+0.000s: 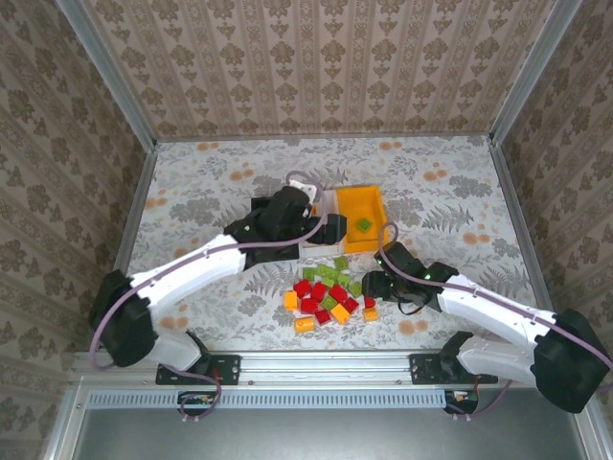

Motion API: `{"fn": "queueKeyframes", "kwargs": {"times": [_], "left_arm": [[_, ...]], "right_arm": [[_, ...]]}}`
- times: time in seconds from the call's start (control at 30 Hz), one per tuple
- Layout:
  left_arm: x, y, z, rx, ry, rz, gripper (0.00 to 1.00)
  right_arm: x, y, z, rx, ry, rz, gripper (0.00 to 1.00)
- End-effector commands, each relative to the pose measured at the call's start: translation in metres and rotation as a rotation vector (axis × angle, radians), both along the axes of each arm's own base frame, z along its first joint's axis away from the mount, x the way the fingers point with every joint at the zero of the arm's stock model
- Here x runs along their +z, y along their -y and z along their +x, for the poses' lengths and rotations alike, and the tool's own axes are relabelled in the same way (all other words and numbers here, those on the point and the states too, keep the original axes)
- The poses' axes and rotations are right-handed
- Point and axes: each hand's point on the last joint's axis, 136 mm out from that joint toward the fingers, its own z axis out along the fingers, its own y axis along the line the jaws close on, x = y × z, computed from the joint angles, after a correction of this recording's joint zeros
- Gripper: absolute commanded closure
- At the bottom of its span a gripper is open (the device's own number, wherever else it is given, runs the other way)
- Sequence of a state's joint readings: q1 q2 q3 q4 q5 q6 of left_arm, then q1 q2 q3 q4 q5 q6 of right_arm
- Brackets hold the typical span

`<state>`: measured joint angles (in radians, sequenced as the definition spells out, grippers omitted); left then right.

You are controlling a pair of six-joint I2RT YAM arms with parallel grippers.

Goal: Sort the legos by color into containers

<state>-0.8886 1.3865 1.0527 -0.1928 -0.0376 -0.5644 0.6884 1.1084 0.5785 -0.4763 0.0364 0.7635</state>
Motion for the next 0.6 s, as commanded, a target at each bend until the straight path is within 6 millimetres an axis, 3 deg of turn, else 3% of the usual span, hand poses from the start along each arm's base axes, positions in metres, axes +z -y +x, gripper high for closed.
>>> {"fn": "queueKeyframes", "kwargs": {"times": [0.0, 0.23, 0.57], "left_arm": [[-0.029, -0.035, -0.012, 0.081, -0.039, 0.067, 0.0], [-0.042, -0.083, -0.031, 0.187, -0.04, 0.075, 0.0], [-0.053, -0.116, -0.038, 0.262, -0.049, 0.101, 0.0]], "right_arm": [[-0.009, -0.009, -0.008, 0.039, -0.03, 0.003, 0.38], [-0.025, -0.013, -0.012, 0.062, -0.066, -0.042, 0.42], [-0.034, -0.004, -0.012, 0.046, -0.073, -0.103, 0.59]]}}
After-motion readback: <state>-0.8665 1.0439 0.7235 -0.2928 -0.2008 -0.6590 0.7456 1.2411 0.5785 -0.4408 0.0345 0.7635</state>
